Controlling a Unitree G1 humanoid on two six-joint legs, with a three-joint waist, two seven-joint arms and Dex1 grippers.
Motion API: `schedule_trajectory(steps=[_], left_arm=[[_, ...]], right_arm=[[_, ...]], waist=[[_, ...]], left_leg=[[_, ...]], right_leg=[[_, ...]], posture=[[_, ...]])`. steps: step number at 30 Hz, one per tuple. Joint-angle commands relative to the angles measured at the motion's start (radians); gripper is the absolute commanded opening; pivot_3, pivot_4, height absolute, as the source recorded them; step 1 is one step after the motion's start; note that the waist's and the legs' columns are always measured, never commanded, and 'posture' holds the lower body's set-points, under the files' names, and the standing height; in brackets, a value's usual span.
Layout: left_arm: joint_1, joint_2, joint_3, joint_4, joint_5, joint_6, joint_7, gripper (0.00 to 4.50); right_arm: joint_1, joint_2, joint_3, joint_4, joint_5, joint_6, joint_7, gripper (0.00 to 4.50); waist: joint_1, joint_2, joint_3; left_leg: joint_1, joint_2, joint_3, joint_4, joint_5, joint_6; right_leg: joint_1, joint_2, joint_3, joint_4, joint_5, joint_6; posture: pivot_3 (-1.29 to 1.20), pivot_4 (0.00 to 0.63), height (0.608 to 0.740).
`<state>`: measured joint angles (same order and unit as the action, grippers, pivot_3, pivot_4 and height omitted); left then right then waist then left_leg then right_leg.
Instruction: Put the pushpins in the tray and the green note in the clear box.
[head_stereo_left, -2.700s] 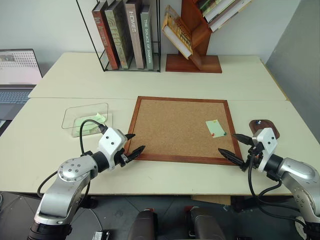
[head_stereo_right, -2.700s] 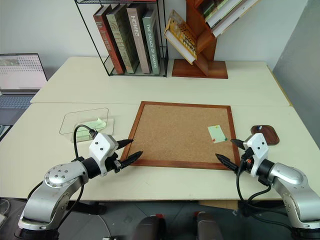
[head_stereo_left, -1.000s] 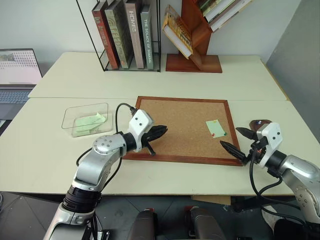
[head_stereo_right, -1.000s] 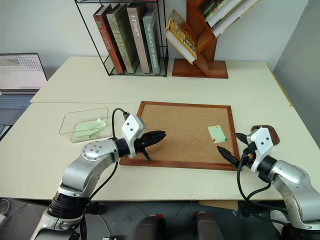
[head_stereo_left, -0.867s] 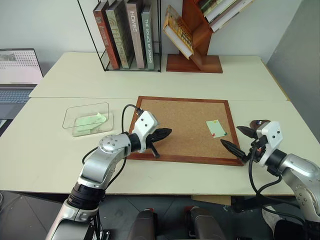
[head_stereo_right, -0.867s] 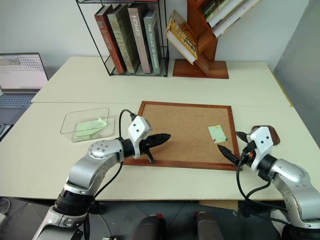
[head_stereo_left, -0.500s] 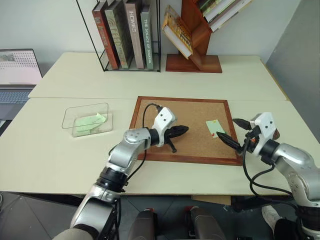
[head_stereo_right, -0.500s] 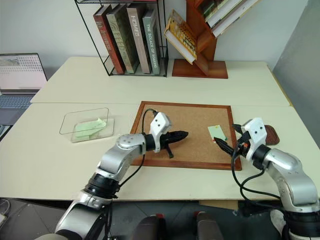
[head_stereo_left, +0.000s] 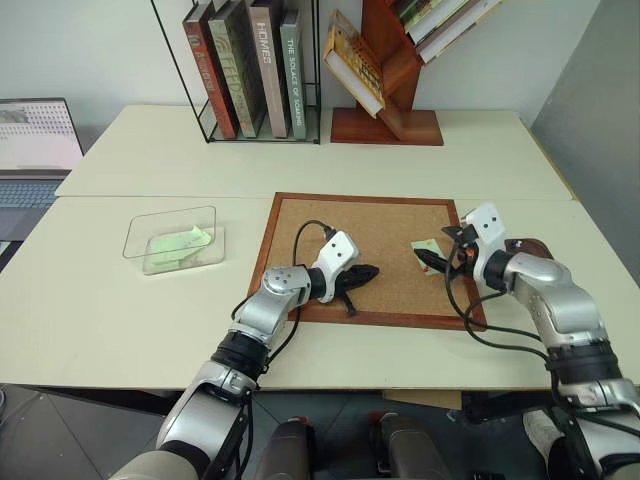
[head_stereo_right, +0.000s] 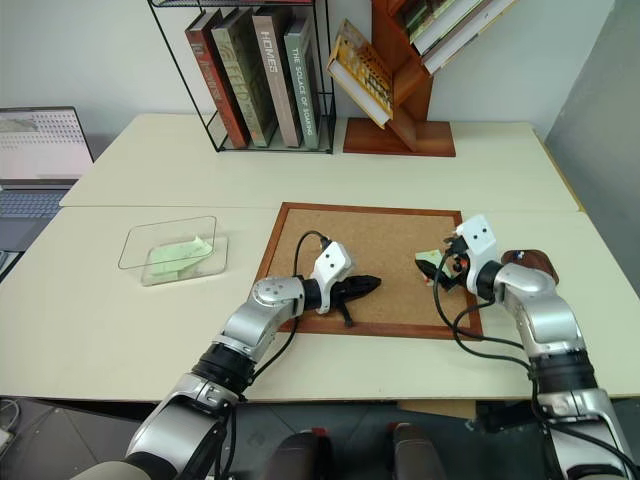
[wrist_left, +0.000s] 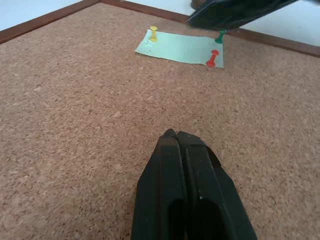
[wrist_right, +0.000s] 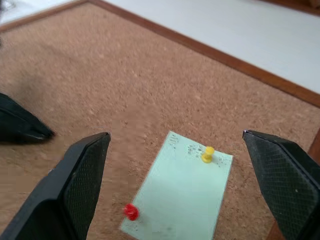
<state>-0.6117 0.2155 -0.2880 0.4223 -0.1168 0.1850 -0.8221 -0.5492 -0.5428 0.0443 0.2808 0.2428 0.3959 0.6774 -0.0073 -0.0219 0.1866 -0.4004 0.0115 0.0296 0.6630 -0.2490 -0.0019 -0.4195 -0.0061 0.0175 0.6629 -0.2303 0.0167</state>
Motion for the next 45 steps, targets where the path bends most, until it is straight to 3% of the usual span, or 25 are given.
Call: schedule_trajectory(steps=[1,4,15,25,45], left_arm=[[0.025,0.007,0.004,-0.03,0.009,-0.001,-0.008,0.05],[0.04,0.01,0.003,-0.052,0.011,0.007,-0.007,0.0],[0.055,0.009,0.017,-0.081,0.005,0.043,0.003,0.0],[0.058,0.007,0.016,-0.088,0.011,0.05,0.0,0.0],[0.065,0.002,-0.008,-0.08,0.031,0.043,-0.014,0.0]], right_arm=[[-0.059,0.015,0.001,0.094,-0.043,-0.079,0.005,4.5],[-0.08,0.032,0.003,0.147,-0.063,-0.11,0.0,4.06],[-0.08,0.061,-0.001,0.186,-0.096,-0.177,0.01,1.68],[-0.069,0.062,-0.006,0.171,-0.106,-0.186,0.018,0.11],[-0.059,0.078,-0.121,0.035,-0.012,-0.13,-0.016,0.03]], waist=[[0.0,0.0,0.0],[-0.002,0.0,0.0],[-0.008,0.0,0.0],[-0.019,0.0,0.0],[-0.02,0.0,0.0]], left_leg=[[0.0,0.0,0.0,0.0,0.0,0.0],[0.0,0.001,0.0,-0.001,0.0,0.0],[0.0,0.001,0.0,0.0,0.0,0.0],[0.0,0.001,0.0,0.0,0.0,0.0],[0.0,0.001,0.0,0.0,0.0,0.0]], right_leg=[[0.0,0.0,0.0,0.0,0.0,0.0],[0.0,0.0,0.0,0.0,0.0,0.0],[0.0,0.0,0.001,0.0,0.0,0.0],[0.0,0.0,0.001,0.001,0.0,0.0],[0.0,0.0,0.001,0.001,0.0,0.0]], posture=[[0.0,0.15,0.74],[0.0,0.15,0.74],[0.0,0.15,0.74],[0.0,0.15,0.74],[0.0,0.15,0.74]])
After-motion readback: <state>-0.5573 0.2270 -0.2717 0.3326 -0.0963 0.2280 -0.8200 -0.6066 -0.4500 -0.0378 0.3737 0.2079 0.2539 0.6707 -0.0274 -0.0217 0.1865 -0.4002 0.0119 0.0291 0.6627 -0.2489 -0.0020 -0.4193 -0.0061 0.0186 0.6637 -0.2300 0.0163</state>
